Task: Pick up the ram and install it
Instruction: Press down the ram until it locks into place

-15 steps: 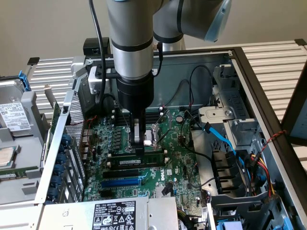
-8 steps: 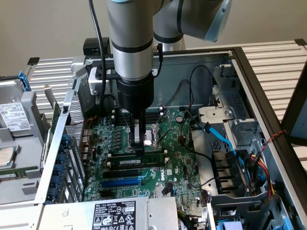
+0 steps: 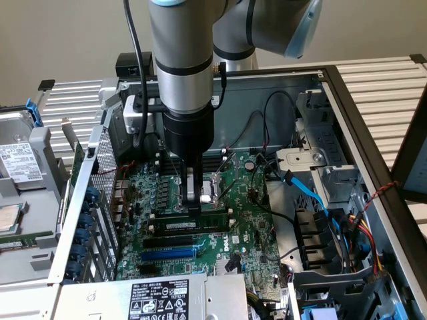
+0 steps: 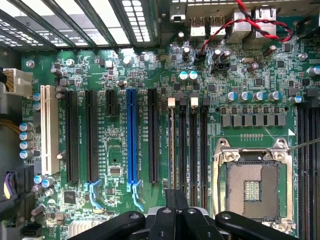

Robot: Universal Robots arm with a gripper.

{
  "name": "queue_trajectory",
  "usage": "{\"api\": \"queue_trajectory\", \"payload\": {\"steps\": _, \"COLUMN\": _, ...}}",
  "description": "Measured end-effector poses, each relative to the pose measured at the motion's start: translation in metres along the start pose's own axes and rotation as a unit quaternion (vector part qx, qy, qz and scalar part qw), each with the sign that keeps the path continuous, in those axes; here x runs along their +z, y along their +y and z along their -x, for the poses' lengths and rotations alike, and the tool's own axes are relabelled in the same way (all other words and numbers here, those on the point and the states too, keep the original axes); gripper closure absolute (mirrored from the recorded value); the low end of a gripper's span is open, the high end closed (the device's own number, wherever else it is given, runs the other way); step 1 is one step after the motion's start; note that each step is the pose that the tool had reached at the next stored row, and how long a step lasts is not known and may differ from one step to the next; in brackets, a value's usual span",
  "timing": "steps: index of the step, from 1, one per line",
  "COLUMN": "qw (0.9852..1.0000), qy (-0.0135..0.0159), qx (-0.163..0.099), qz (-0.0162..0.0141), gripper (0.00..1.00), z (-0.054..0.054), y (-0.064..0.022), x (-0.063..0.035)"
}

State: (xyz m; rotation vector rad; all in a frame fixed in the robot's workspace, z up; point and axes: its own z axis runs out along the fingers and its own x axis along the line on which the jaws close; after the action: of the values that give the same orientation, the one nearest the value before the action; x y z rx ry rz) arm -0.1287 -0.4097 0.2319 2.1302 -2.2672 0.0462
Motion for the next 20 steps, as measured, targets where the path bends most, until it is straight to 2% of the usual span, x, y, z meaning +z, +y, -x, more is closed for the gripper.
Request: {"api": "queue_trajectory", "payload": {"steps": 20, "qw": 1.0000, "qy": -0.0001, "qx": 0.000, "qz": 0.0000, "gripper": 0.90, "z": 0.0001, "y": 0.0000, "x": 0.0024}}
